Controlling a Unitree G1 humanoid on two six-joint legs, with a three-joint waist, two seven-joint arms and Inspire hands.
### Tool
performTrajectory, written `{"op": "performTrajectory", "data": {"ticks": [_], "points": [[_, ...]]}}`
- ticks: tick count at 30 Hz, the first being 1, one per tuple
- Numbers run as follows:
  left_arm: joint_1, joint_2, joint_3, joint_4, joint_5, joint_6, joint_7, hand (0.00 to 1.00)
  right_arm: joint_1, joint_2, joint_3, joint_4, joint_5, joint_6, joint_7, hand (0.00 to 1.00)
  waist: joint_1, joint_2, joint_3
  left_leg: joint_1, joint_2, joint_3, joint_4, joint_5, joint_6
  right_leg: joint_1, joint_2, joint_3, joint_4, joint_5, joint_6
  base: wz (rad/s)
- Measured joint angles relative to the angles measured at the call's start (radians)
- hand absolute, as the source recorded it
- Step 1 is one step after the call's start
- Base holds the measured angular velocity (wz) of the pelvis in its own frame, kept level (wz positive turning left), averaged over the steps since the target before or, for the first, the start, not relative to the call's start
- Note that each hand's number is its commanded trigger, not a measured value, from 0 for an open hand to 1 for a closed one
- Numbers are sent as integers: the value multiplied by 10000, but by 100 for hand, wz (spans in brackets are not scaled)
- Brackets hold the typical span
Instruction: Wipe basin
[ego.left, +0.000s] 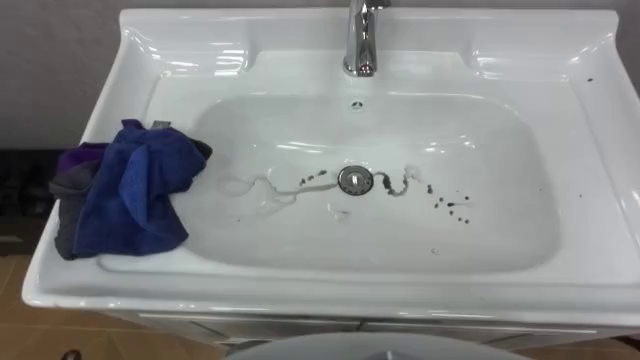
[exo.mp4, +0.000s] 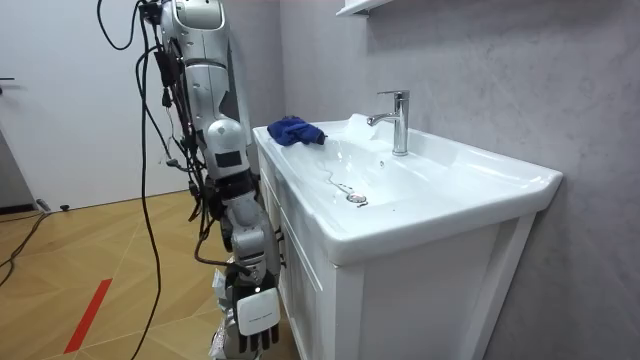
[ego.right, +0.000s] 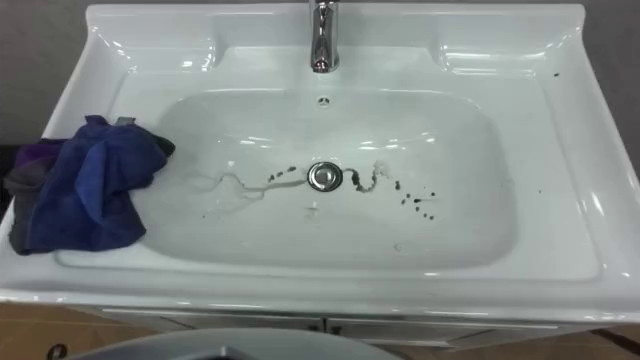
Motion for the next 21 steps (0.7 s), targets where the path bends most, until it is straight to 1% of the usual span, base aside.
{"op": "performTrajectory", "data": {"ticks": [2,5,7,11,15,17,21], "points": [[-65,3,0,-8,120,8,-52,0,9,23,-3,3,-7,44,0,0,-18,-18,-3,30,0,5,0,0,0,-5,1,24,2,0,0,0],[-22,13,6,-12,203,64,-90,0,-24,73,-12,-1,-190,74,-64,0,-16,-24,-3,87,22,121,-4,0,0,29,29,210,83,15,-14,-14],[-18,16,7,-10,199,62,-90,0,-25,86,-12,8,-211,60,-101,0,-37,-39,3,112,33,222,-3,0,0,20,24,226,151,14,-13,-4],[-23,16,46,-7,199,25,-62,0,-27,129,-17,9,-95,42,-283,0,-79,-38,9,117,74,292,1,-10,1,0,31,219,165,15,-14,0],[-22,20,50,-19,200,-27,-22,0,-39,131,-16,6,-93,35,-284,0,-75,-5,28,109,108,295,-2,-107,26,-23,50,218,120,3,-17,3],[13,14,47,-15,198,-28,-16,0,-34,130,-13,14,-100,23,-280,0,-103,14,26,113,120,294,-11,-165,45,-25,104,235,143,1,-13,0],[138,15,81,42,155,-8,-13,0,-26,128,9,27,-41,57,-279,0,-122,44,17,131,117,283,-20,-191,58,-28,111,297,151,3,-9,-2]]}}
